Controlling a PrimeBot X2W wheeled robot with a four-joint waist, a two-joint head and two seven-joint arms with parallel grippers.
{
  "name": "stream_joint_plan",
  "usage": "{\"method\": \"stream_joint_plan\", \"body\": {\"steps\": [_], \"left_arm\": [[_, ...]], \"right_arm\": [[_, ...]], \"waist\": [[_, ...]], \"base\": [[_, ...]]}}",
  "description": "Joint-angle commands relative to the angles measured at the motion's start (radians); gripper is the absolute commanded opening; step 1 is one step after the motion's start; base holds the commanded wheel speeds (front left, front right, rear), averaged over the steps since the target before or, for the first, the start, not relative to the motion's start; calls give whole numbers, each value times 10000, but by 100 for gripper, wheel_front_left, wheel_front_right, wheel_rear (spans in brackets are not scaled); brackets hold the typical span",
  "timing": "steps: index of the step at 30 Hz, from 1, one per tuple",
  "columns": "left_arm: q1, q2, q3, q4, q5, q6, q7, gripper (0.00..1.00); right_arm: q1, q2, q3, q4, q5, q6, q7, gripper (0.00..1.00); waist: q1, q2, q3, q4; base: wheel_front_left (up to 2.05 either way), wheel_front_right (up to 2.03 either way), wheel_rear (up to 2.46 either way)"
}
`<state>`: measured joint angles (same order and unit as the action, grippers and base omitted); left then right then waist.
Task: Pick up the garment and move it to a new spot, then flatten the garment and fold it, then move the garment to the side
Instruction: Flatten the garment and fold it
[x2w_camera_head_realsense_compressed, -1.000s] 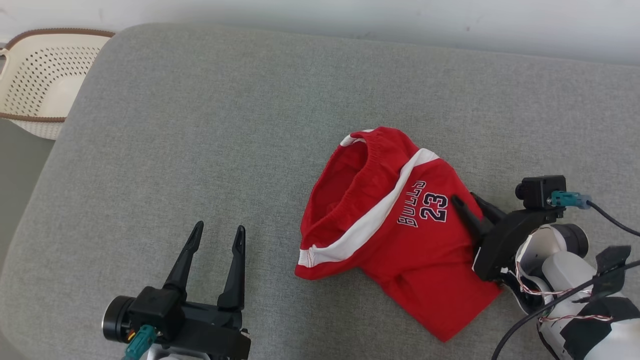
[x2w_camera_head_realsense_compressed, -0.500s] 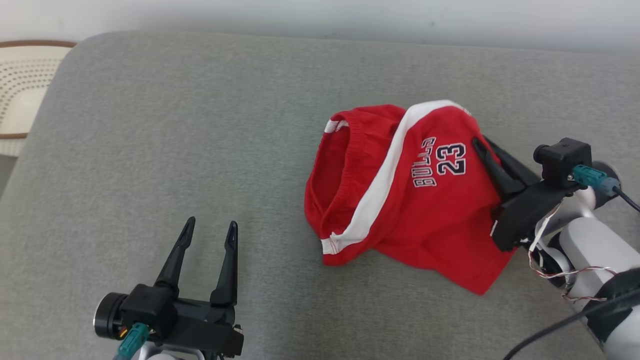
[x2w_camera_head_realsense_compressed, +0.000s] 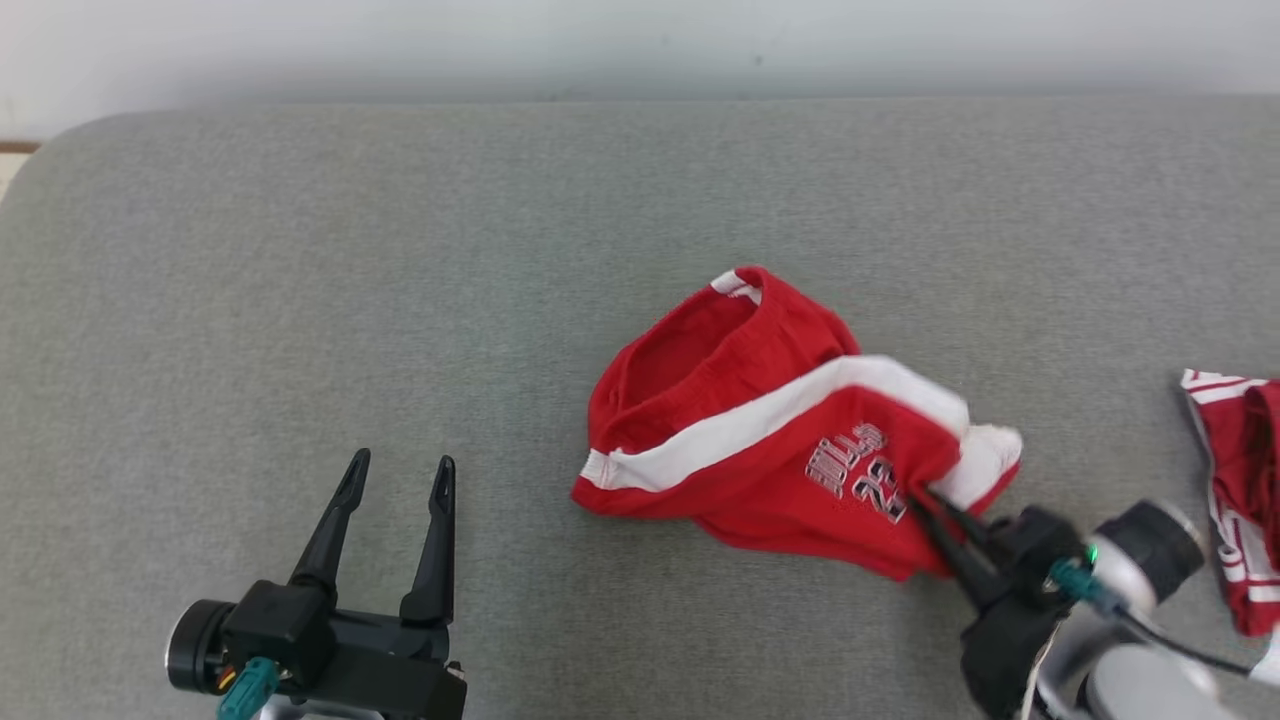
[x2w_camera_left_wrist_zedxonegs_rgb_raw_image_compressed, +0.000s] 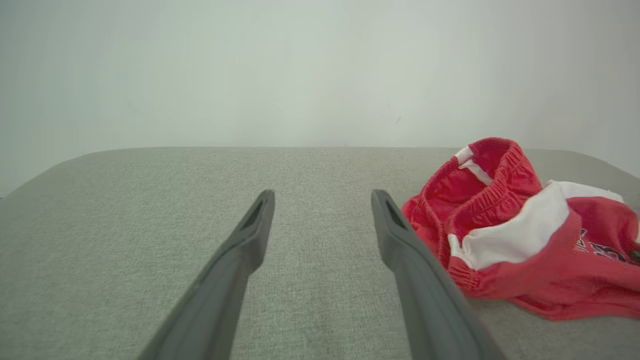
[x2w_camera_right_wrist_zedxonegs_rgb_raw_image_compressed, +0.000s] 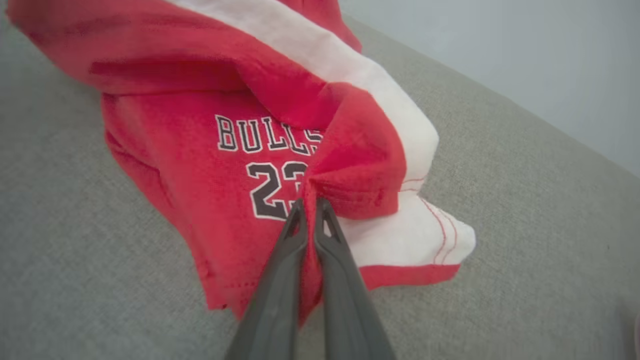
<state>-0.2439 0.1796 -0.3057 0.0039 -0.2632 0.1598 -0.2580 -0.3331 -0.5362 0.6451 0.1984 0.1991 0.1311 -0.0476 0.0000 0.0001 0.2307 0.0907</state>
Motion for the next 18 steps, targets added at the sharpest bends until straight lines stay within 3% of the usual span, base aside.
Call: {"method": "stream_joint_plan", "body": {"steps": [1, 8, 9, 10, 11, 12, 18], "left_arm": [[163, 80, 16, 22, 16, -30, -72, 100], [148, 182, 24, 8, -32, 16, 22, 100], [156, 193, 32, 5, -48, 28, 37, 100], [180, 200, 30, 0, -51, 44, 43, 100], [207, 208, 21, -9, -58, 61, 57, 100], [226, 215, 18, -14, -65, 81, 55, 100], [381, 306, 81, -96, -127, 174, 97, 100]], "right_arm": [[185, 70, -29, -87, -199, -7, 67, 0], [1278, 542, -201, -279, -242, -7, 436, 0], [1434, 634, -239, -258, -175, -7, 500, 17], [1582, 740, -291, -264, -80, -7, 520, 42], [1716, 872, -404, -303, 34, -7, 478, 81], [1838, 989, -548, -347, 125, -7, 430, 100], [2869, 1854, -2157, -1377, 592, -7, 195, 100]], "waist": [[0, -1, -87, -181], [0, -1, -171, -384], [0, -1, -185, -404], [0, -1, -206, -416], [0, -1, -223, -420], [0, -1, -248, -421], [0, -1, -436, -467]], "base": [[0, 0, 0], [0, 0, 0], [0, 0, 0], [0, 0, 0], [0, 0, 0], [0, 0, 0], [0, 0, 0]]}}
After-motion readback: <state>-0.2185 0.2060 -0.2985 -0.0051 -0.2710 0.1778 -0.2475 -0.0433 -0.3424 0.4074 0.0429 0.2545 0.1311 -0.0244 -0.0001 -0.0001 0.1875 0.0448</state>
